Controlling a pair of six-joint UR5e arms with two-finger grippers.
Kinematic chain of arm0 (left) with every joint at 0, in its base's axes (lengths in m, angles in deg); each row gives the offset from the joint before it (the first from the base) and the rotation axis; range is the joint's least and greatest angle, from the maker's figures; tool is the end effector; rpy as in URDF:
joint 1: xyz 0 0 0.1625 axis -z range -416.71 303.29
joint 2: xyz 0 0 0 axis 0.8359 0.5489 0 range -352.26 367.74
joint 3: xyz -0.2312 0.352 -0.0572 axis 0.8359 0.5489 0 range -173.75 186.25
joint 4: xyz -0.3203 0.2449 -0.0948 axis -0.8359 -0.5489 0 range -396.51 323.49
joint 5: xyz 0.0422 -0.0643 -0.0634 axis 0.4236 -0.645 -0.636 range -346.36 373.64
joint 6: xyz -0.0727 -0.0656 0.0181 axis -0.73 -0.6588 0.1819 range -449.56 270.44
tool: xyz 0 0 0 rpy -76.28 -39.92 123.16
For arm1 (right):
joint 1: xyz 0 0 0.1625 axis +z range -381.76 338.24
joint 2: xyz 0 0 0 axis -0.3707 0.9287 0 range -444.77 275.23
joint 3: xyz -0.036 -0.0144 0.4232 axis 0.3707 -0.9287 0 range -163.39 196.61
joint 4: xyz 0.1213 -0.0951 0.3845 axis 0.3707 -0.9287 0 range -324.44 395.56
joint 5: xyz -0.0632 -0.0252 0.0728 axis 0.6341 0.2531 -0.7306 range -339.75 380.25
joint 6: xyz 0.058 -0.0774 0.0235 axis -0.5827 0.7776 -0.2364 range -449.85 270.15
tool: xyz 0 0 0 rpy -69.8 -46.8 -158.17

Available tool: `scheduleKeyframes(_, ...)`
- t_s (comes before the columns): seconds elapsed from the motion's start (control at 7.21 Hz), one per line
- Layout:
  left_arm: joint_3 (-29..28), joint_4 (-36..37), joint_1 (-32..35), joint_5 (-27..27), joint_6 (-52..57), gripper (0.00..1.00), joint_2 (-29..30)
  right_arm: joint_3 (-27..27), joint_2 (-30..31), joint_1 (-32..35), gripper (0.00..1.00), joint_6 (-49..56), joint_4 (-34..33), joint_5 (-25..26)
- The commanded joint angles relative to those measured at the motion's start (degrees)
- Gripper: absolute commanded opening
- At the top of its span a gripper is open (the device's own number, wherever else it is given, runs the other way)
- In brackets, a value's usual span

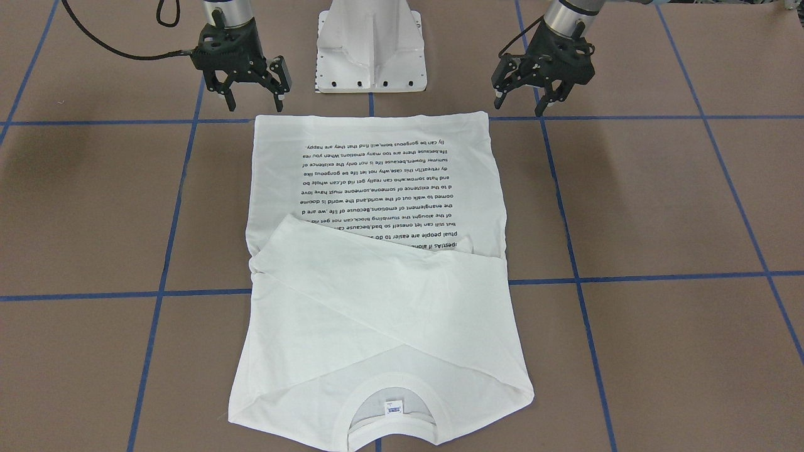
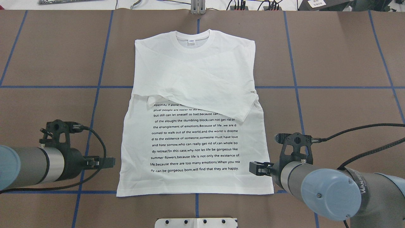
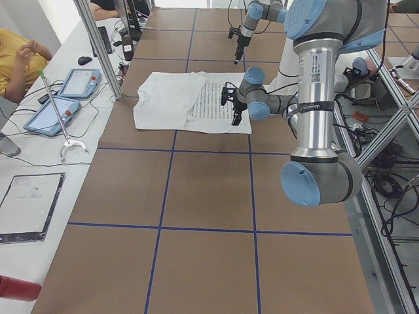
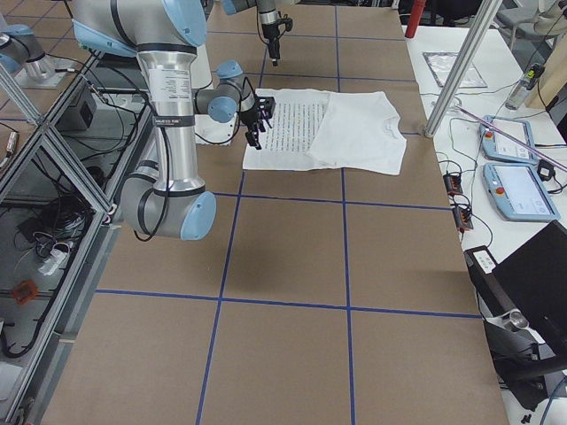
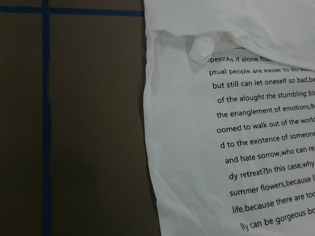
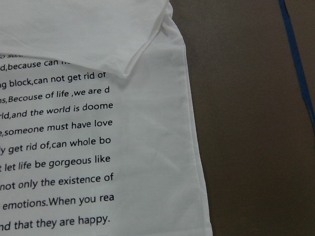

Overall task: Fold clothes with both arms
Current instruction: 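Move both grippers down to the shirt's hem corners nearest the robot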

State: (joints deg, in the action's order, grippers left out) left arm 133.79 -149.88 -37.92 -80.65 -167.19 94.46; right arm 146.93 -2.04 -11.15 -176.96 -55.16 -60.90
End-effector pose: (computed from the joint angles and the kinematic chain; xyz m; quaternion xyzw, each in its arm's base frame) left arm 0.3732 -0.2600 0.3350 0.0978 0.4727 -0.0310 0.8752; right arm -0.4230 -0.2304 0.2890 0.1169 -0.3855 0.0922 0.9106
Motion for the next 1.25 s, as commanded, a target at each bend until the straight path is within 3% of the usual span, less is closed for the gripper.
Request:
scheduleKeyframes(0.0, -5.16, 1.83, -6.29, 2.87, -6.29, 0.73, 3.96, 0.11, 0.58, -0.24, 1.00, -0.17, 0.01, 0.21)
scheduleKeyframes(0.56, -8.09, 4.11, -8.59, 2.88, -6.40, 0.65, 5.04, -0.06, 0.59, -0.42, 1.00, -0.17, 0.01, 0.21)
scheduleKeyframes(0.83, -8.09, 4.21, -8.94, 2.88, -6.40, 0.54, 5.12, -0.06, 0.58, -0.50, 1.00, -0.17, 0.01, 0.21)
scheduleKeyframes(1.11, -9.05, 5.16, -10.09, 2.88, -6.40, 0.53, 6.52, 0.02, 0.58, -0.42, 1.00, -0.17, 0.01, 0.21)
